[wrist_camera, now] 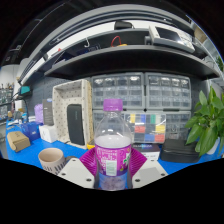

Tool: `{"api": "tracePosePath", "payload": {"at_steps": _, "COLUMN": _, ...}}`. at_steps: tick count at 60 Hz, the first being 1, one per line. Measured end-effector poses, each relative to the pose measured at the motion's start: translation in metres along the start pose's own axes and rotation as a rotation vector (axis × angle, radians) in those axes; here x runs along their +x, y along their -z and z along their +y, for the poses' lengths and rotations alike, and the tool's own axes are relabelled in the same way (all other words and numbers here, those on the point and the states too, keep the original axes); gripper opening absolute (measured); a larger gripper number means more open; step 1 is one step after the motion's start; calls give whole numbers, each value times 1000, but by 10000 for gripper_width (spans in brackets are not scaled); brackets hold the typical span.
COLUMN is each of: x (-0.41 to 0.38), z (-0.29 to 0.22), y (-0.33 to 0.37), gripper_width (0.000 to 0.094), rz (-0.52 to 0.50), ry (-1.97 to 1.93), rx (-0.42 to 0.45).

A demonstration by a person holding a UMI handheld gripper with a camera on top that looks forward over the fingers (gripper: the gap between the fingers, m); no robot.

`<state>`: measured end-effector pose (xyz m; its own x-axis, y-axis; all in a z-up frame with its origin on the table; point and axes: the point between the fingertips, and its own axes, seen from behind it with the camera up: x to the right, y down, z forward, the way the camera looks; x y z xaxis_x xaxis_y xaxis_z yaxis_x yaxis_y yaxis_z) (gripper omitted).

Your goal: Pour water

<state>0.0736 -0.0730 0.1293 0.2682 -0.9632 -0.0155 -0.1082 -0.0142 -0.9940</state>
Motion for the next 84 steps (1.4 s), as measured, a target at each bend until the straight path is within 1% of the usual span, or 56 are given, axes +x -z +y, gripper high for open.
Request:
{"api": "tracePosePath", "payload": {"at_steps": 16, "x": 7, "z": 0, "y": 6, "gripper_width": 522, "rz": 25, "ry": -44, "rx": -2}}
{"api": "tracePosePath", "payload": {"at_steps": 19, "x": 8, "z": 4, "y": 8, "gripper_width": 608, "rz": 29, "ry": -57, "rx": -22}}
{"api": "tracePosePath", "payload": {"at_steps": 21, "x": 7, "z": 7, "y": 11, "gripper_width": 745, "rz": 33, "ry": -62, "rx": -36}}
{"api": "tracePosePath", "payload": {"at_steps": 22, "x": 6, "z": 8, "y": 13, "gripper_width": 731, "rz": 33, "ry": -64, "rx": -40}}
{"api": "tracePosePath", "payload": {"at_steps": 23, "x": 5, "z": 9, "y": 16, "gripper_width": 791, "rz": 35, "ry": -65, "rx": -43}}
{"api": "tracePosePath", "payload": {"at_steps": 25, "x": 4, "z": 10, "y": 21, "gripper_width": 817, "rz": 40, "ry": -69, "rx": -42}}
{"api": "tracePosePath", "payload": {"at_steps": 38, "x": -8, "z": 32, "y": 77, "gripper_width": 848, "rz": 75, "ry": -71, "rx": -58}}
{"api": "tracePosePath", "payload": {"at_steps": 45, "x": -13, "z": 45, "y": 109, "gripper_width": 847, "rz": 118, "ry": -71, "rx": -75}}
{"api": "tracePosePath", "payload": {"at_steps": 50, "x": -11, "z": 52, "y": 128, "gripper_width": 851, "rz": 166, "ry": -59, "rx": -92}}
{"api": "tracePosePath", "payload": {"at_steps": 55, "x": -1, "z": 53, "y": 145, "gripper_width": 852, "rz": 243, "ry": -47, "rx": -84}}
{"api": "tracePosePath", "payload": {"at_steps": 61, "x": 10, "z": 49, "y": 161, "gripper_width": 851, "rz": 309, "ry": -39, "rx": -81}}
{"api": "tracePosePath", "payload": {"at_steps": 77, "x": 33, "z": 36, "y": 190, "gripper_width": 851, "rz": 401, "ry": 0, "rx": -64}}
{"api": "tracePosePath", "payload": {"at_steps": 84, "x": 37, "z": 28, "y": 198, "gripper_width": 857, "rz": 414, "ry": 13, "rx": -46}}
